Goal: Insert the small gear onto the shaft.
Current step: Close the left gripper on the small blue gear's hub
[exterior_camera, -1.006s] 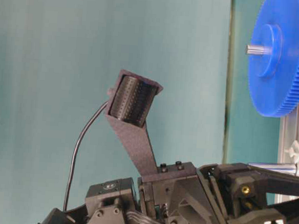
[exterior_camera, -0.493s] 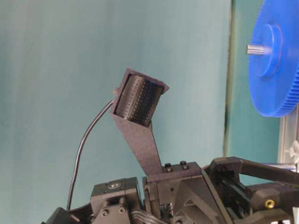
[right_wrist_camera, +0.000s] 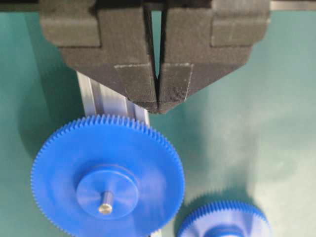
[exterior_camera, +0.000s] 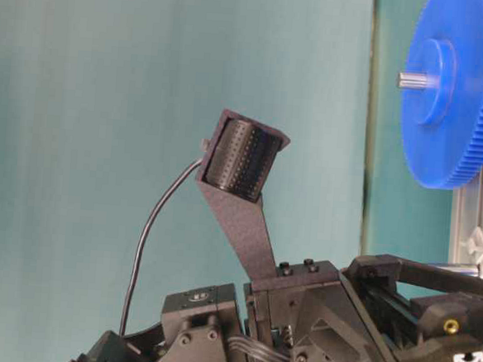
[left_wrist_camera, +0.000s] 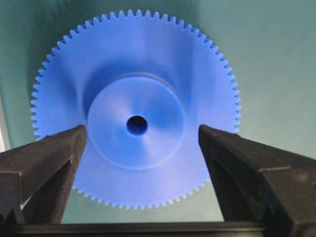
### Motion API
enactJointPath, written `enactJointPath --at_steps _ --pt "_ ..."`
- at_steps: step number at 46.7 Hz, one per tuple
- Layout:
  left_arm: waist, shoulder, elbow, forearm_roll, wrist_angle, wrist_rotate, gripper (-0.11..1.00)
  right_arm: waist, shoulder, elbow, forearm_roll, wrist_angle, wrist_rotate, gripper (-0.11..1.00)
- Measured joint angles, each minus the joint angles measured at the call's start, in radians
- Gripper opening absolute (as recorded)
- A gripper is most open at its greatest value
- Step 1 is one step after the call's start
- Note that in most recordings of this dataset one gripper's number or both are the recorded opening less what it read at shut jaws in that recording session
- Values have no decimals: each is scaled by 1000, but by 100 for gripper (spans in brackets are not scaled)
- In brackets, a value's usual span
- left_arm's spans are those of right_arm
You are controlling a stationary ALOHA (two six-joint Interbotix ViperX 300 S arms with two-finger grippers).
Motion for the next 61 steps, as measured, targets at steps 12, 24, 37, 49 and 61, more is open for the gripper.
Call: enactJointPath --at_steps 12,24,37,49,61 --pt "12 20 -14 0 -9 0 93 0 -2 0 0 0 -2 4" --pt "11 38 -18 0 -11 2 93 0 -2 0 2 -2 0 4" --pt "11 37 -18 0 -6 2 93 0 -2 0 0 0 0 4" --pt "11 37 -17 0 -3 2 93 2 -2 0 8 -2 0 4" --pt "11 40 -3 0 -5 2 93 0 -2 0 6 -2 0 4"
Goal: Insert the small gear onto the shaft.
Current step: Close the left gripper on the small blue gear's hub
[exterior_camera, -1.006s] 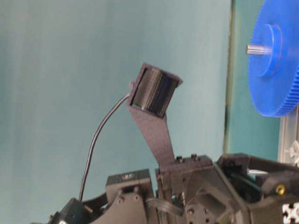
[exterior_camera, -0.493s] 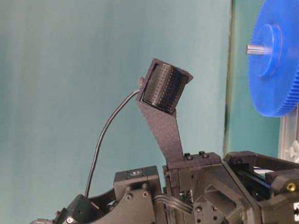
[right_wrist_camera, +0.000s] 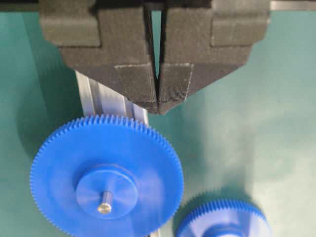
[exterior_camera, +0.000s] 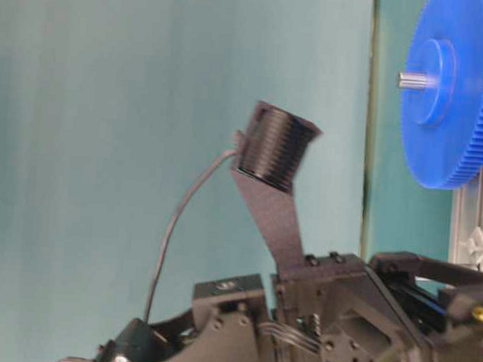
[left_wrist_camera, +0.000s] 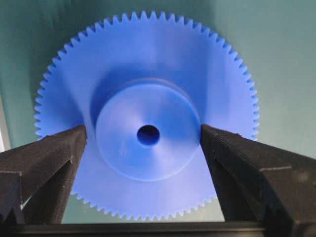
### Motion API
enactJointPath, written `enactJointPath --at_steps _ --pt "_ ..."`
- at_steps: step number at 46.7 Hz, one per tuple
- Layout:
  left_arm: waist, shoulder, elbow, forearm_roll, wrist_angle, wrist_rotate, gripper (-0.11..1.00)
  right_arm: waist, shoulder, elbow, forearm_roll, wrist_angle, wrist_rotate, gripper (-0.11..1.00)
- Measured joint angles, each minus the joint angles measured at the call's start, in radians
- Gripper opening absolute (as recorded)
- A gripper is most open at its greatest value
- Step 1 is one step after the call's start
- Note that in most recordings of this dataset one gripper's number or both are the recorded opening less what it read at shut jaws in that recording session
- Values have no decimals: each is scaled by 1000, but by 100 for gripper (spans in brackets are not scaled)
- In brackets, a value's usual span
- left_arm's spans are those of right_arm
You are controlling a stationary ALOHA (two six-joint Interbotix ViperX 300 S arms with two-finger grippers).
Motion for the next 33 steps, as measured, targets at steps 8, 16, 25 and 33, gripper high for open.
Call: enactJointPath --at_steps 8,16,25,33 --pt "0 3 6 0 -5 0 93 0 0 0 0 -2 0 4" --pt "-2 3 6 0 -17 -2 93 2 0 0 2 0 0 4" --pt "-2 6 -2 0 -20 -2 93 0 0 5 2 -2 0 4" --pt "-2 9 -2 0 -20 -2 93 0 0 6 2 -2 0 4"
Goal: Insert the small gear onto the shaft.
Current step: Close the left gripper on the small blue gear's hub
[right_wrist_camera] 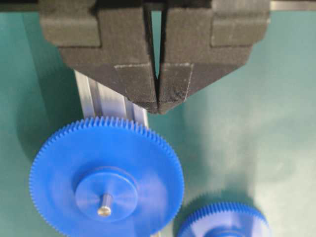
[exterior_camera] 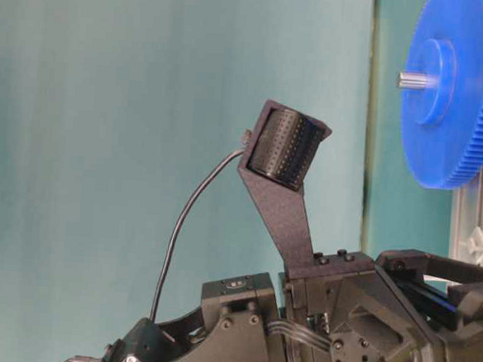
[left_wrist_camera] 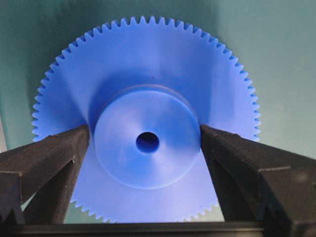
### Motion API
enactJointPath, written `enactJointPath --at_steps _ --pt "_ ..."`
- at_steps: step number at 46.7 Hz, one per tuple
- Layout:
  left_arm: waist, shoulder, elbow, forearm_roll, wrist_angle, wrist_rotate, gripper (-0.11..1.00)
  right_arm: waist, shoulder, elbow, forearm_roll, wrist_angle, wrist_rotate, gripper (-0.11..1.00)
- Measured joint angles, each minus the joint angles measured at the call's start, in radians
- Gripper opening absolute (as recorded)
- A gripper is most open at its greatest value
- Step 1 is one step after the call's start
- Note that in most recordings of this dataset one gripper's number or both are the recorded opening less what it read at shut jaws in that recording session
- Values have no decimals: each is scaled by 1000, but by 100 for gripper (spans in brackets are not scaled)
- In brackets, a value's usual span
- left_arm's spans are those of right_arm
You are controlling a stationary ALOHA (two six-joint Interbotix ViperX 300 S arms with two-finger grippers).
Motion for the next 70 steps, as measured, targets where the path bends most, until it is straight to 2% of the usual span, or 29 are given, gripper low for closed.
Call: enactJointPath --at_steps 25,28,33,34,47,60,70 --pt "2 11 -9 0 20 -6 92 0 0 3 0 -2 18 4" --pt "2 12 -12 0 25 -6 87 0 0 5 0 -3 26 4" --pt "-5 12 -17 2 29 0 69 0 0 5 0 -8 29 4" --pt "-6 12 -18 2 31 2 69 0 0 5 -2 -8 29 4" --pt "-5 12 -20 0 40 3 69 0 -12 6 -2 -11 31 4" --pt "-5 12 -18 2 60 51 69 0 -12 6 0 -11 31 4" --pt "-5 12 -21 0 60 55 69 0 -14 8 0 -11 31 4"
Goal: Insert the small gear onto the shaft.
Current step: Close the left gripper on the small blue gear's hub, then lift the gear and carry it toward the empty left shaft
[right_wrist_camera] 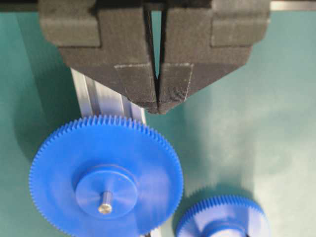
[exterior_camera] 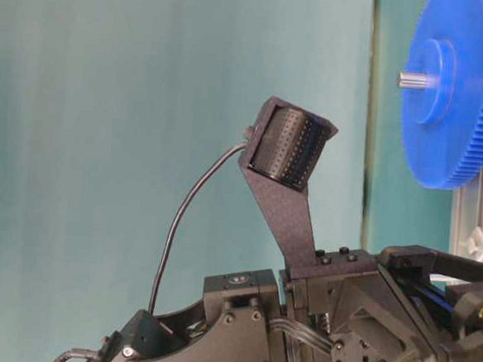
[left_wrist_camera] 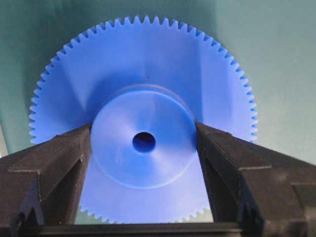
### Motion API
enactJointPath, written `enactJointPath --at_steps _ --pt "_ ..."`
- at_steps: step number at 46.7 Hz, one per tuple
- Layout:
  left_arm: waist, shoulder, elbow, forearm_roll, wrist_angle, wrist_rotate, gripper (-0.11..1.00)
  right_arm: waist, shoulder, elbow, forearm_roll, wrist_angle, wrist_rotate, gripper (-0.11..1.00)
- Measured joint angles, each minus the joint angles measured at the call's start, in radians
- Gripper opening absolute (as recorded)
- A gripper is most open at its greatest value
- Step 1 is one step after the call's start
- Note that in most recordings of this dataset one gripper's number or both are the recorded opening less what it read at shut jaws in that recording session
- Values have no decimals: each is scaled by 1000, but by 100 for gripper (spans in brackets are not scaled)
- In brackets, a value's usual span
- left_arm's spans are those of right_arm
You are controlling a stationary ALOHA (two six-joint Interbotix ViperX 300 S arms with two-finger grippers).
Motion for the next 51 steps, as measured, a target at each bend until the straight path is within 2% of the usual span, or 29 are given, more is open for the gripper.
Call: enactJointPath --at_steps 21,37,51 --pt "0 -9 -31 0 11 2 69 0 0 8 0 0 0 4" --pt "0 -43 -87 2 104 0 69 0 0 9 -2 0 0 4" --pt "18 -112 -112 0 118 -8 69 0 2 9 0 0 0 4"
